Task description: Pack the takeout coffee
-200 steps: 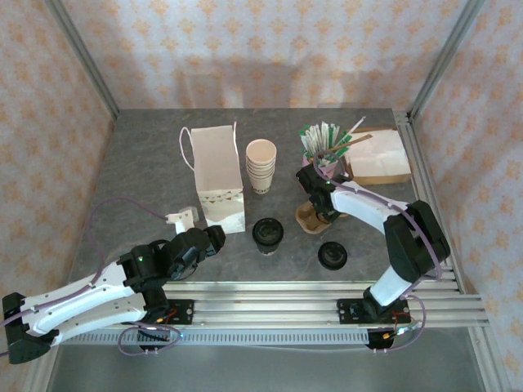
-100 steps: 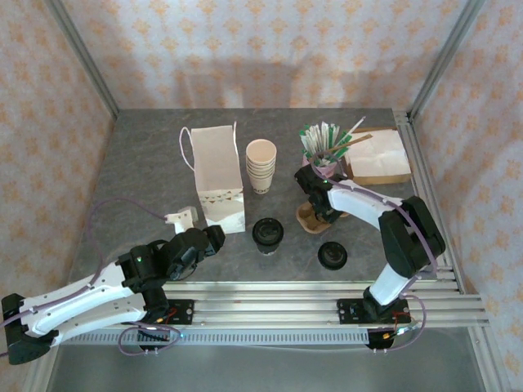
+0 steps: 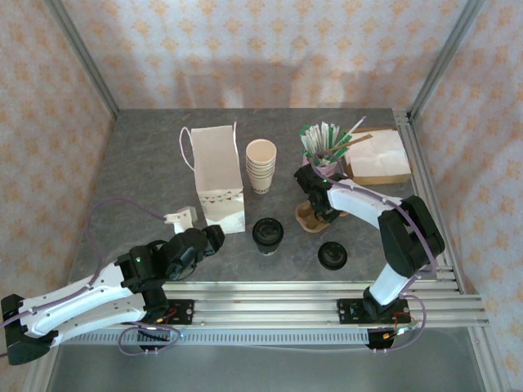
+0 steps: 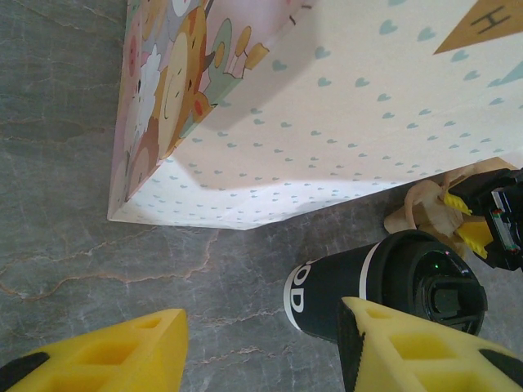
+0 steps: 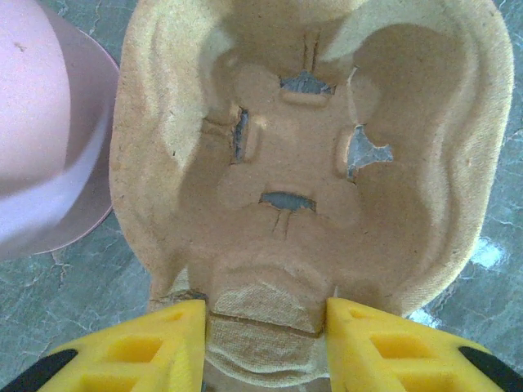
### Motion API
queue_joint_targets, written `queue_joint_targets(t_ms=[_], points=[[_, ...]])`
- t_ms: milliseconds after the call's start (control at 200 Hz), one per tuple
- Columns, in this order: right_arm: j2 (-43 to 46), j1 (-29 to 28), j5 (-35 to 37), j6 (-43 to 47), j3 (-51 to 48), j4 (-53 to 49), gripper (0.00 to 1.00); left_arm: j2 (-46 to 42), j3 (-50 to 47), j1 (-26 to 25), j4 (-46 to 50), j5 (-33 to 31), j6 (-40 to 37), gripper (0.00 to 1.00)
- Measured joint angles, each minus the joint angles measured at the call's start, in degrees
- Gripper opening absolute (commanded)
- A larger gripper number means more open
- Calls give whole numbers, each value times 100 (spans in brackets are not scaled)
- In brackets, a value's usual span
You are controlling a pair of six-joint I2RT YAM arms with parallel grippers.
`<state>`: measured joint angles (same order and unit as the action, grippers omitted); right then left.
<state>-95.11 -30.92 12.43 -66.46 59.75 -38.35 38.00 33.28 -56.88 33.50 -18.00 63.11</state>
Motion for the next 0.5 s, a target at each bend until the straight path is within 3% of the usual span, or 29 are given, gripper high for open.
queue_joint_targets(t_ms=[500], points=[[529,0,0,-22,-131,24,34,0,0,0,0,-4,-2,52]])
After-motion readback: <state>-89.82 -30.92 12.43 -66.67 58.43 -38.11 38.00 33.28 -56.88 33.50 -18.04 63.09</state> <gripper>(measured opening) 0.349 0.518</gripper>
